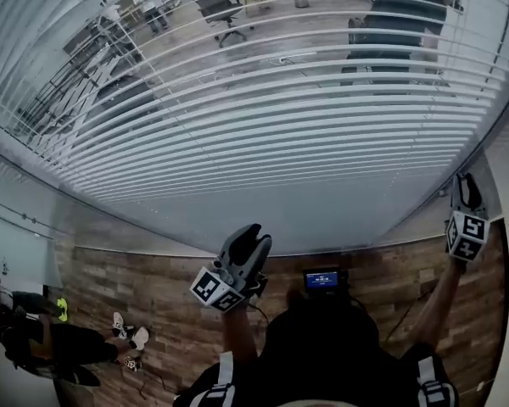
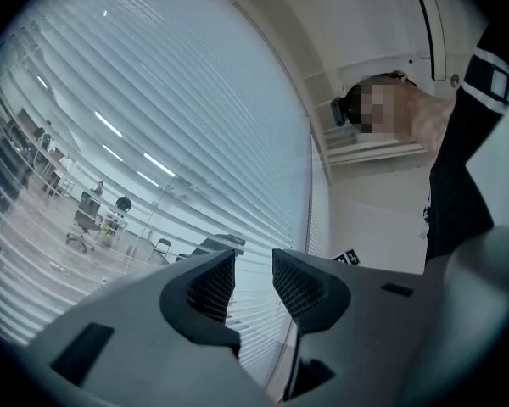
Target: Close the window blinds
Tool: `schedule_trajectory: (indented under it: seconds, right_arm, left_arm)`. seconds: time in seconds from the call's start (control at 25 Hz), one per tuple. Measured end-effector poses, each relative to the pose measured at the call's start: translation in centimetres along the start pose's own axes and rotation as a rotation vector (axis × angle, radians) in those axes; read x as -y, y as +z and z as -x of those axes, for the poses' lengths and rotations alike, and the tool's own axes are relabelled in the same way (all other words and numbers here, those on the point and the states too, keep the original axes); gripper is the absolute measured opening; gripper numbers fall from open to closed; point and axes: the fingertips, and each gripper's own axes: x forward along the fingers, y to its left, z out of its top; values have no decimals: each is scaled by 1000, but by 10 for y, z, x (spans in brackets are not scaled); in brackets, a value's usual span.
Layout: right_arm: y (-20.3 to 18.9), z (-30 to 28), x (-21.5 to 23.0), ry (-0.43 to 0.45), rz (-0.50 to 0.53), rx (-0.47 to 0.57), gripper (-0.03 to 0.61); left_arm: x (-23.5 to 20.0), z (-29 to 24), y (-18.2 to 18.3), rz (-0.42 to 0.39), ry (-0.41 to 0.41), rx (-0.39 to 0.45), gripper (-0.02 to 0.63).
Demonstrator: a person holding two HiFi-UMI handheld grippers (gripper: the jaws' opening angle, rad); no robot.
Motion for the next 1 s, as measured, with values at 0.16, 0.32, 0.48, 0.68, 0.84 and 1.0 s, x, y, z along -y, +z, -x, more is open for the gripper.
schedule_trajectory:
  seconds: [0.16,0.32,0.48,0.68,0.84,1.0]
  right_arm:
    - [2,-11,10,65,-303,26,130]
    - [11,-51,-14,149,-450,79,130]
    - [1,-11,-16,152,-349,93,132]
    - [9,34,-8,30,-106,54,137]
    - [45,19,-21,-3,44,28,137]
    - [49,10,-16,-28,76,13,132]
  left_arm:
    - [-10,-12,3,7,-17,1,135]
    - [-43,-8,13,-19,31,13,135]
    - [-13,12,3,-16,22,2,135]
    - [10,19,18,4,-13,-1,135]
    - [-5,8,45,10,-15,-4,135]
    - [-8,2,45,6,-9,-7,135]
